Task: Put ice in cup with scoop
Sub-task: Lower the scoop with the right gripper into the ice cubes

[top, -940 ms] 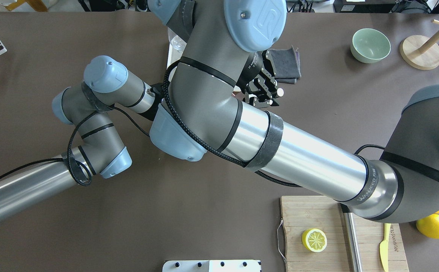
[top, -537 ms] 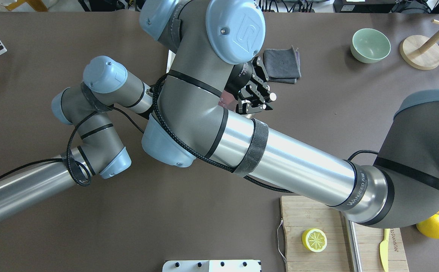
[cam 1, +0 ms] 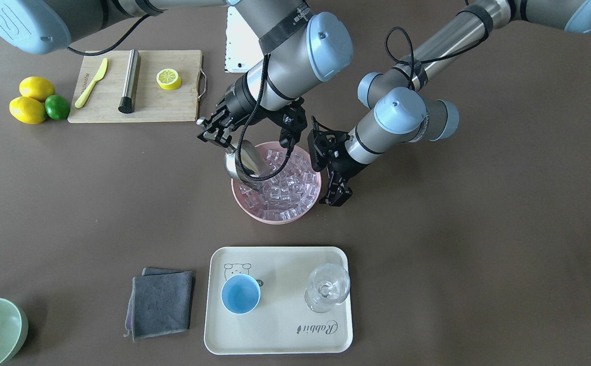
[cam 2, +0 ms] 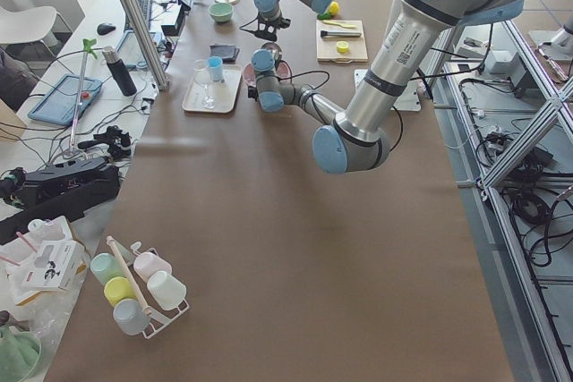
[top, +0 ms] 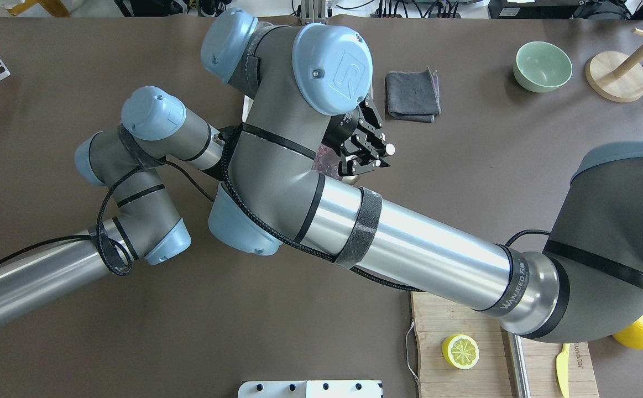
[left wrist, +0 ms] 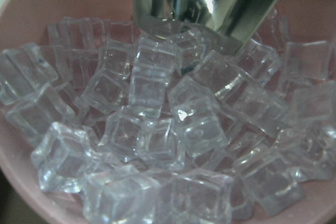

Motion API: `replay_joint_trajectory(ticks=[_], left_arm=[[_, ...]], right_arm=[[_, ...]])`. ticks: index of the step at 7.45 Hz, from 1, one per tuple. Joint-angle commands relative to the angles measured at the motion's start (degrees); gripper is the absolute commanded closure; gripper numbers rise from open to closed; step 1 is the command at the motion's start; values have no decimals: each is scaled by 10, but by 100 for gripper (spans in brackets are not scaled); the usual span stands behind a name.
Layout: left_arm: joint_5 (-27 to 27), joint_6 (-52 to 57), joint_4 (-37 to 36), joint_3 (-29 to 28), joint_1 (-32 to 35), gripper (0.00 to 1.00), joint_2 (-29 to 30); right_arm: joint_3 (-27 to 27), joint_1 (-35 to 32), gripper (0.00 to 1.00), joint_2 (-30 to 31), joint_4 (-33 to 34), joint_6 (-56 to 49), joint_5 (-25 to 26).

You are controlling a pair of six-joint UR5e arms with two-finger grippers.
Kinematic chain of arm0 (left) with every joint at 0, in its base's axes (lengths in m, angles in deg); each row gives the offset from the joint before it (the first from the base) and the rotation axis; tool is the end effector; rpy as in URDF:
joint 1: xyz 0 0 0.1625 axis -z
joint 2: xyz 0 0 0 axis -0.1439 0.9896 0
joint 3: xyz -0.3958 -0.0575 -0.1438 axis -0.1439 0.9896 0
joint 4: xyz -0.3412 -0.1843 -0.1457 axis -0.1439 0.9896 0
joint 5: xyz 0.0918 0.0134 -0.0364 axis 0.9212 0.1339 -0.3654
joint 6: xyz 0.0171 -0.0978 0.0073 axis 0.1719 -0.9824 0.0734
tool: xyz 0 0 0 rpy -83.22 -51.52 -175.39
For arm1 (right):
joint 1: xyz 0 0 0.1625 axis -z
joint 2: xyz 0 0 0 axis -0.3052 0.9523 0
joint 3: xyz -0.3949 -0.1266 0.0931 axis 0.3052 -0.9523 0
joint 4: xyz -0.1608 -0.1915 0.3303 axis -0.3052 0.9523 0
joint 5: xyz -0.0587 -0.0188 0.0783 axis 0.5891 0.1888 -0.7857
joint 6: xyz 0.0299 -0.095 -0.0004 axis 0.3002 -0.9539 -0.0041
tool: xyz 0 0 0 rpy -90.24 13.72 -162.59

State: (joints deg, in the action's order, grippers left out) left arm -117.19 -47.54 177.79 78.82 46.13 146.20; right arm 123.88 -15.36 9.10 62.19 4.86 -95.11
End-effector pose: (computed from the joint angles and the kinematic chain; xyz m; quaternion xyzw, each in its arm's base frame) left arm 0.5287 -0.5133 0.2969 0.4018 0.3921 0.5569 0.6121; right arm -0.5237 -0.4912 0.0873 -0.0065 -0.0413 -0.6188 0.7844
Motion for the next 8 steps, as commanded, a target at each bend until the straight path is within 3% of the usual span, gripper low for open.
replay_joint_trajectory(ticks=[1,4,6,8], left_arm=[[2,-1,0,0,-4,1,4],[3,-1,0,8,-7,1,4],[3,-1,0,8,-8,1,4],[2,-1,0,10,-7,1,3]], right_arm=[[41,2,100,29,-30,5,-2],[206,2,100,171,-110,6,-5],[207,2,100,195,-175,40,-5],[201,2,100,201,-195,50,-5]])
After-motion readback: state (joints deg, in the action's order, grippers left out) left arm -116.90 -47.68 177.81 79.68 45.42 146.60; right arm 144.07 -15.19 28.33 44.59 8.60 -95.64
